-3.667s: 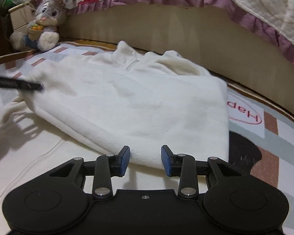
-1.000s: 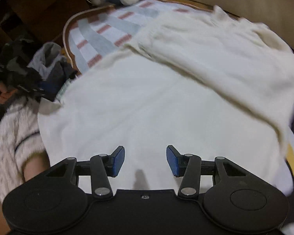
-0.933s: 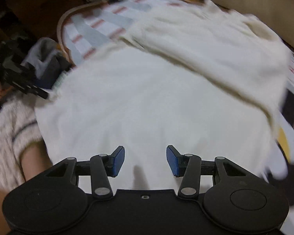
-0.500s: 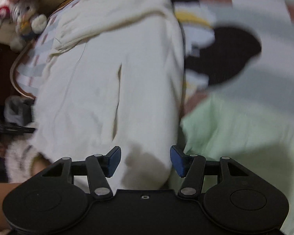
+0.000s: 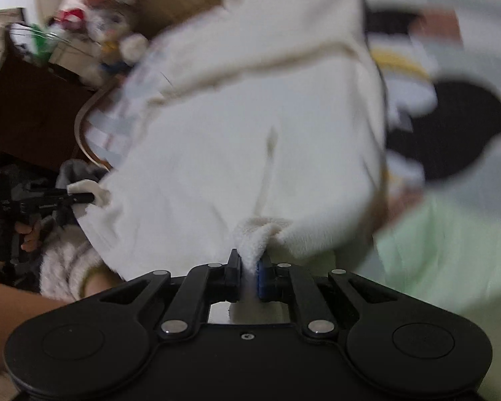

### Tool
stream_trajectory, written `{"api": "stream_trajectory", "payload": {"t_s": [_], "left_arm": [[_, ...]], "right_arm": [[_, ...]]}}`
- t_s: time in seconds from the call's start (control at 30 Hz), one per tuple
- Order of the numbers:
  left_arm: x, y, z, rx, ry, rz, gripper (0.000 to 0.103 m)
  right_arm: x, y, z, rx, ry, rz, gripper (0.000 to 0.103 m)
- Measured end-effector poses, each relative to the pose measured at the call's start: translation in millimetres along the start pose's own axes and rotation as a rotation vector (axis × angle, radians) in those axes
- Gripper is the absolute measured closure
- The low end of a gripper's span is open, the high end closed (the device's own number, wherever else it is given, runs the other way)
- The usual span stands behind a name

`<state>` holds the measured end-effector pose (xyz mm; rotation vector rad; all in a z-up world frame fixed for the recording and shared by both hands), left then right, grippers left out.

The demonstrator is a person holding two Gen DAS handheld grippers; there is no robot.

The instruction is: Fold clothes

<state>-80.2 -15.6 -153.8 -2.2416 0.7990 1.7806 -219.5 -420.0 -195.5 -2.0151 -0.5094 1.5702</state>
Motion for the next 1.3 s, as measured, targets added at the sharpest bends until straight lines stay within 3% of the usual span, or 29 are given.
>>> {"api": "stream_trajectory", "payload": {"t_s": [0.13,0.37,0.43,0.6,0.77,0.87,0.97,1.07,1.13,1.2,1.3], "left_arm": [[-22,0,-39,-0.004,0.137,-0.012,0.095],[-32,-24,-157,-0.028,0.344,-0.083,0.095],[-22,-36,-197,-0.044,0.376,-0.104,0.095],[27,-58,-294,-0.045,0.428,-0.205,0.095],[38,-78,-280,-0.125,0.485,-0.178,0.089],[44,-90,-271,-0.175,0.519,-0.159,0.082],[51,-102,-261,-0.224,0.552,-0.140,0.075],[57,-115,-251,-0.274,0.586,-0.120,0.060],[61,-123,-245,-0.307,0.608,-0.107,0.051],[66,-124,-244,-0.272,0.580,-0.079,0.051],[80,-115,-247,-0.205,0.513,-0.036,0.051]], "right_arm": [[-31,-12,-49,-0.072,0.101,0.019,0.092],[-75,-7,-173,-0.103,0.217,0.132,0.092],[-81,2,-216,-0.078,0.235,0.183,0.092],[-51,61,-288,0.053,0.260,0.243,0.092],[-19,118,-348,0.178,0.287,0.283,0.080],[-7,138,-347,0.215,0.333,0.228,0.075],[-23,141,-335,0.224,0.424,0.117,0.062],[-49,140,-324,0.166,0.473,0.072,0.055],[-57,136,-309,0.069,0.466,0.164,0.055],[-51,133,-293,-0.008,0.453,0.244,0.055],[-35,132,-289,-0.043,0.418,0.276,0.055]]}}
Point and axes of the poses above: each gripper's, at about its wrist camera, not at the fingertips, and x roughly the way its jaws point, y to its right, z to its underside, the point moved 10 cm from there along x, roughly the way its jaws point, and after that the axes turned 11 degrees about -y, right-handed, at the moved point
